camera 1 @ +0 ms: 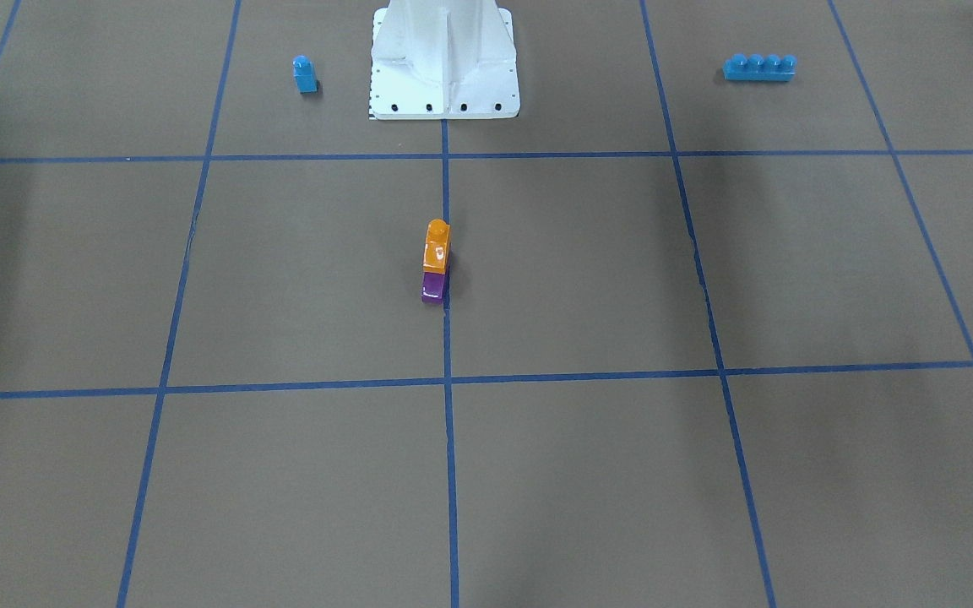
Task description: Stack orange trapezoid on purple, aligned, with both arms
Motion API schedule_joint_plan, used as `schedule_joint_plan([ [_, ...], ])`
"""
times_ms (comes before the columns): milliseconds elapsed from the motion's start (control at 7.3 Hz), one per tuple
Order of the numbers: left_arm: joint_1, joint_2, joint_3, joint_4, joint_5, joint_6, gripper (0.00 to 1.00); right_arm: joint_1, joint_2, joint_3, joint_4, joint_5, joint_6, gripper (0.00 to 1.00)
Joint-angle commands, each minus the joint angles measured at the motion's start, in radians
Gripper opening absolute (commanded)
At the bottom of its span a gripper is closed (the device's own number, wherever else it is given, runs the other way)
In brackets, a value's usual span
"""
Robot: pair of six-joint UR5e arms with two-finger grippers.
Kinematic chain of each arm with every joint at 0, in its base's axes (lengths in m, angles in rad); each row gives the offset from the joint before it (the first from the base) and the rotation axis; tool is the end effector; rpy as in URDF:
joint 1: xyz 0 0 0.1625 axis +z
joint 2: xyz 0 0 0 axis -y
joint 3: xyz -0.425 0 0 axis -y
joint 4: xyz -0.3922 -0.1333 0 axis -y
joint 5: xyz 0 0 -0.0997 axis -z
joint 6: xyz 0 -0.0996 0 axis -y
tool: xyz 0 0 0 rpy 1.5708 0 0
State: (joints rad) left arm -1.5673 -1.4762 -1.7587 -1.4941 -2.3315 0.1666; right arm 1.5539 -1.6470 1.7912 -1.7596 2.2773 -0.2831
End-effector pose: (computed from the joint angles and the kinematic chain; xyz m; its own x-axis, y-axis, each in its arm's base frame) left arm -0.0631 -0.4515 0.6195 0.7137 0.1796 -0.6770 -0.1236 0.9837 0.1307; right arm 0.0610 -0.4531 0.6100 0.7260 -0.2636 0.6352 0.2288 0.9636 0.1383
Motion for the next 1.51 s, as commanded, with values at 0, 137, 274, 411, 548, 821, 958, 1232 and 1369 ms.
schedule_joint_plan([
  [0, 0.000, -0.003, -0.005, -0.003, 0.000, -0.021, 1.00, 0.011, -0.037, 0.008, 0.000, -0.002, 0.016, 1.00],
  [137, 0.000, 0.000, -0.016, -0.006, -0.002, -0.019, 1.00, 0.011, -0.040, 0.020, -0.001, -0.001, 0.019, 1.00],
  [274, 0.000, 0.001, -0.034, -0.006, 0.000, -0.018, 1.00, 0.011, -0.040, 0.022, 0.000, -0.001, 0.028, 1.00],
  [411, 0.000, 0.002, -0.041, -0.006, -0.002, -0.018, 1.00, 0.011, -0.040, 0.026, 0.000, 0.001, 0.028, 1.00],
  [548, 0.000, 0.002, -0.041, -0.006, 0.000, -0.018, 1.00, 0.011, -0.039, 0.033, 0.000, -0.001, 0.028, 1.00],
  [821, 0.000, 0.005, -0.039, -0.006, 0.000, -0.018, 1.00, 0.011, -0.036, 0.034, 0.000, -0.001, 0.056, 1.00],
  [958, 0.000, 0.005, -0.039, -0.005, 0.000, -0.018, 1.00, 0.011, -0.036, 0.036, 0.000, 0.001, 0.058, 1.00],
  [1232, 0.000, 0.005, -0.039, -0.005, 0.000, -0.018, 1.00, 0.011, -0.036, 0.056, 0.002, 0.007, 0.059, 1.00],
  [1369, 0.000, 0.014, -0.038, -0.005, 0.000, -0.018, 1.00, 0.011, -0.036, 0.057, 0.000, 0.019, 0.059, 1.00],
])
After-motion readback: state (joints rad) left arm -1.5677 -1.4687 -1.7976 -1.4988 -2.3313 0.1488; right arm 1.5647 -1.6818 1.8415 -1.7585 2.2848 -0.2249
